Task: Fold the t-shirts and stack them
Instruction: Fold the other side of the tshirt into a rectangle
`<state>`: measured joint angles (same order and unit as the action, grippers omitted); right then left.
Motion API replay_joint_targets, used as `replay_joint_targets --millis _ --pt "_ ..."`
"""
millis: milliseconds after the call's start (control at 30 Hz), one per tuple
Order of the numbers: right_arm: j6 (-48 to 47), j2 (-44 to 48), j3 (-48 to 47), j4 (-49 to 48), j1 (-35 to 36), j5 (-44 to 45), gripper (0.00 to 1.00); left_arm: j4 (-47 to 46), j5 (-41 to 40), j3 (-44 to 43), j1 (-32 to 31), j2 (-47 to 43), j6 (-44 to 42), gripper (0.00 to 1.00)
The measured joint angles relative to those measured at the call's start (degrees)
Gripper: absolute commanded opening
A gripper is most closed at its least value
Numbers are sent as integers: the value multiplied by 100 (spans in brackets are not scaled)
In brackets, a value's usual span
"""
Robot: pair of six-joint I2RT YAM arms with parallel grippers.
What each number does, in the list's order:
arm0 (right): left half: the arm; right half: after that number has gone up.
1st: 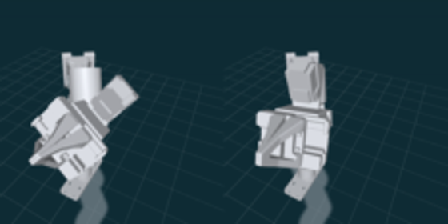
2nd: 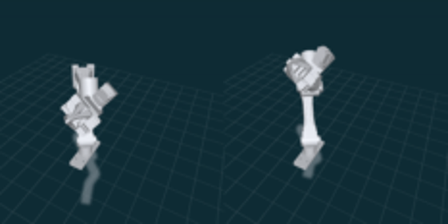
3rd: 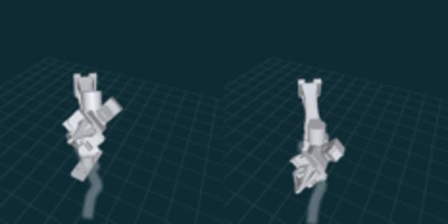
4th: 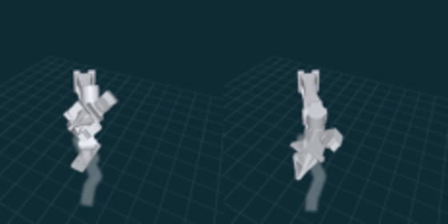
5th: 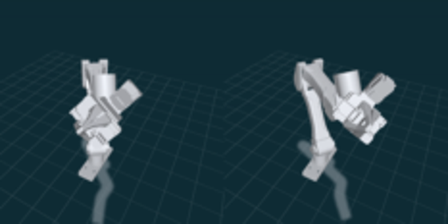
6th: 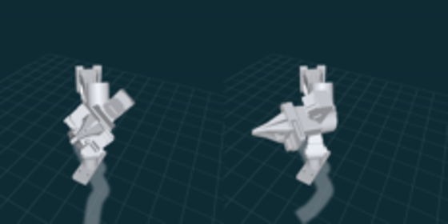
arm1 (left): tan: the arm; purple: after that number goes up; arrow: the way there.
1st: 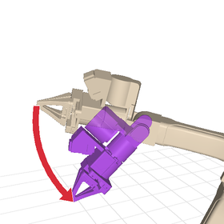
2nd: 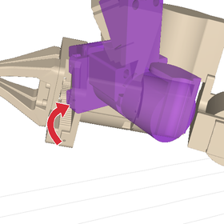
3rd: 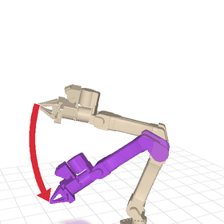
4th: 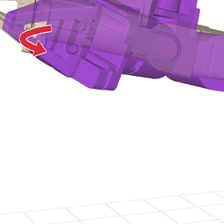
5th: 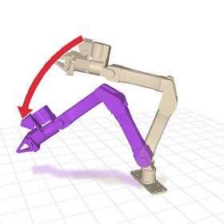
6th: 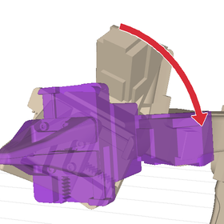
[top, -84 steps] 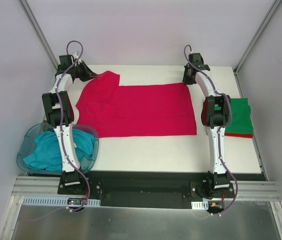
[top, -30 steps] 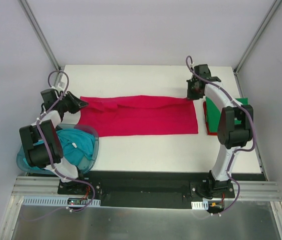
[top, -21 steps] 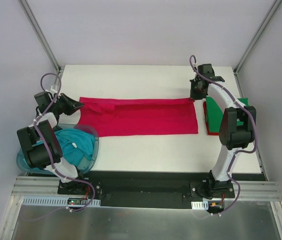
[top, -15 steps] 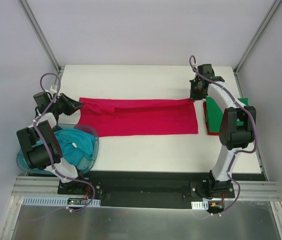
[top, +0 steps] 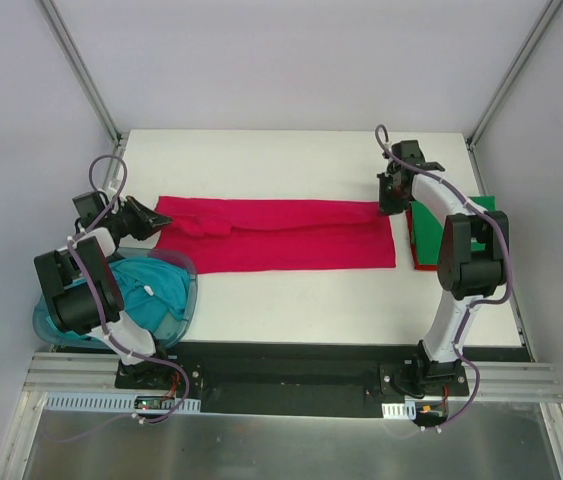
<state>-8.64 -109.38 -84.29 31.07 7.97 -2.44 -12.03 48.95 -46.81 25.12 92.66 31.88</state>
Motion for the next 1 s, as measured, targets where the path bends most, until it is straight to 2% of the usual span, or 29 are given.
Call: replay_joint_targets --millis 33,67,100,133,167,200,300,367,533,700,833,1000 --pt "26 0 42 -4 0 0 28 42 0 9 0 17 -17 11" --pt "35 0 85 -13 0 0 35 85 2 31 0 28 -37 26" --pt "57 0 122 -20 0 2 43 120 2 59 0 28 -61 44" --pt "94 0 142 -26 2 4 49 155 4 79 0 28 -105 69" --pt "107 0 157 -31 4 4 52 192 11 92 0 28 -136 86" --pt "125 0 166 -35 4 9 57 199 0 105 0 26 -166 99" --pt "181 7 168 -42 28 37 75 315 -2 133 0 -111 -133 99" --pt "203 37 170 -35 63 74 96 378 -11 133 0 -310 -118 99" --pt "236 321 173 17 343 116 96 422 -142 26 -164 -879 -31 99" --pt "422 533 229 70 850 17 96 544 -422 -424 -1073 -876 -50 99" --pt "592 400 293 160 1040 -153 96 599 -446 -955 -1814 -354 -129 99" --pt "669 -195 153 251 992 -173 96 828 -614 -1486 -2262 680 -186 99"
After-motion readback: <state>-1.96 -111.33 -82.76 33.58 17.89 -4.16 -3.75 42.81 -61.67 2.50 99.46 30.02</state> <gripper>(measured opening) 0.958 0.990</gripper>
